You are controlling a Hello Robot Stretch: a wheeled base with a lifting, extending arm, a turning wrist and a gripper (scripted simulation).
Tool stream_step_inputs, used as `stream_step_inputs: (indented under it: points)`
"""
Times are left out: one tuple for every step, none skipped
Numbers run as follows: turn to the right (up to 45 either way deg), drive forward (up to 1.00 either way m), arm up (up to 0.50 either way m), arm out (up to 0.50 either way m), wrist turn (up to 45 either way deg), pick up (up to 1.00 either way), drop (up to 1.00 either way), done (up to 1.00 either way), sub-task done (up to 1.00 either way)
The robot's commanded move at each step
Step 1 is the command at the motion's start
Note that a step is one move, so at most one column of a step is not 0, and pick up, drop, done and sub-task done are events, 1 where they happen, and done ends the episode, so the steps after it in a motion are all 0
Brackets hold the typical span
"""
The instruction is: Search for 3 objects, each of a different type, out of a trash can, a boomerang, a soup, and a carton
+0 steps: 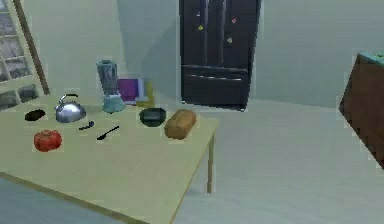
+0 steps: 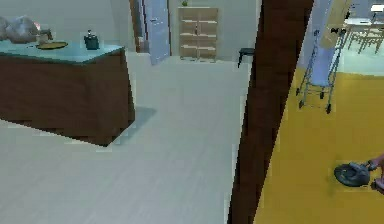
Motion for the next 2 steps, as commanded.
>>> stream_step_inputs:
  points:
    - [36.0,0.00,0.00,0.00,0.0,0.00,0.00,0.00,0.00]
    - [0.0,0.05,0.00,0.00,0.0,0.00,0.00,0.00,0.00]
